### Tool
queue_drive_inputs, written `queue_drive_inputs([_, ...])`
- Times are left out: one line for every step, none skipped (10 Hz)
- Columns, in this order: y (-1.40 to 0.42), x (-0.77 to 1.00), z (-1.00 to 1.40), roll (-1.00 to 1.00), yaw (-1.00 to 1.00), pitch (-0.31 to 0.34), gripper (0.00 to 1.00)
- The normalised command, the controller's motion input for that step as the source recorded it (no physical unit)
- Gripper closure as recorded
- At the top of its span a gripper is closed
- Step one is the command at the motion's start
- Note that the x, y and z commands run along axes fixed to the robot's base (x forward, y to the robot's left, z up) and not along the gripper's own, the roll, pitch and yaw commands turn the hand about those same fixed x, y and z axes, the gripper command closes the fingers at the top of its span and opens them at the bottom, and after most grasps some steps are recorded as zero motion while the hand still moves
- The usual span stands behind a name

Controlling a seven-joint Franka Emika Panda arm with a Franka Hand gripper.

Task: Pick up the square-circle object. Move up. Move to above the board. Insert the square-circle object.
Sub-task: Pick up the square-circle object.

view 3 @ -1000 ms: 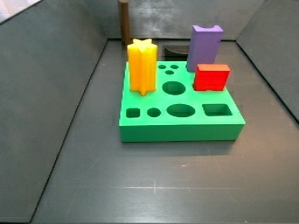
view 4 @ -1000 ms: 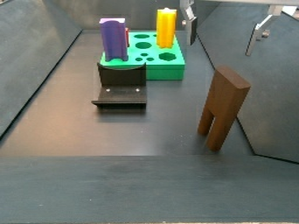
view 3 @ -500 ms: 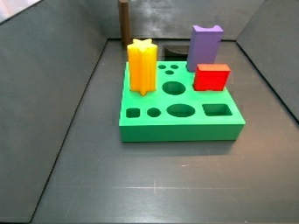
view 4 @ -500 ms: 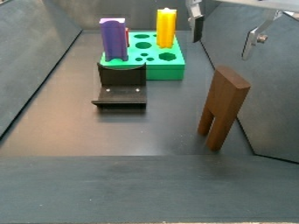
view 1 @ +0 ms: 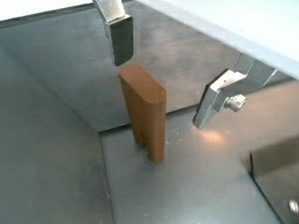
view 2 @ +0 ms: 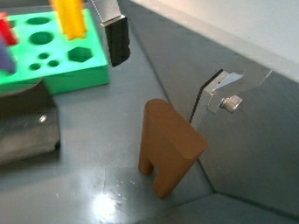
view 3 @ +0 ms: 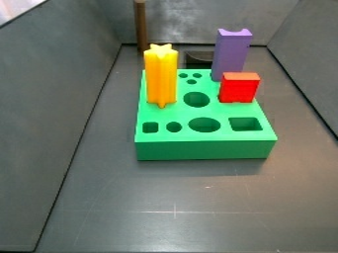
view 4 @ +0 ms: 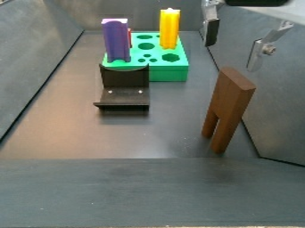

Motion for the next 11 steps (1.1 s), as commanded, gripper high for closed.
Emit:
queue_drive_inputs([0.01,-0.02,0.0,-0.04,-0.89,-0.13,0.0])
queue_drive_inputs([0.3,-0.23,0.0,-0.1,-0.49,-0.166,0.0])
queue_drive_inputs([0.57,-0.28,0.0,-0.15,-0.21,-0.14,0.0])
queue_drive_inputs([0.6,-0.18,0.0,-0.18,0.0,-0.14,0.0])
queue_drive_inputs([0.48,-0.05,-0.05,-0.13,-0.01,-0.119,0.0])
queue_drive_inputs([0.08,0.09,-0.17,-0.07,-0.04,-0.116,0.0])
queue_drive_inputs([0.0,0.31,-0.2,-0.11,-0.1,-0.107,0.0])
queue_drive_inputs([0.0,0.31,-0.19,-0.12,-0.11,-0.123,0.0])
queue_drive_inputs([0.0,0.16,-0.29,-0.13,-0.06,-0.149,0.0])
queue_drive_inputs([0.0,0.02,-0.37,-0.12,-0.02,-0.179,0.0])
queue_drive_inputs([0.0,-0.13,-0.38,-0.19,0.0,-0.247,0.0])
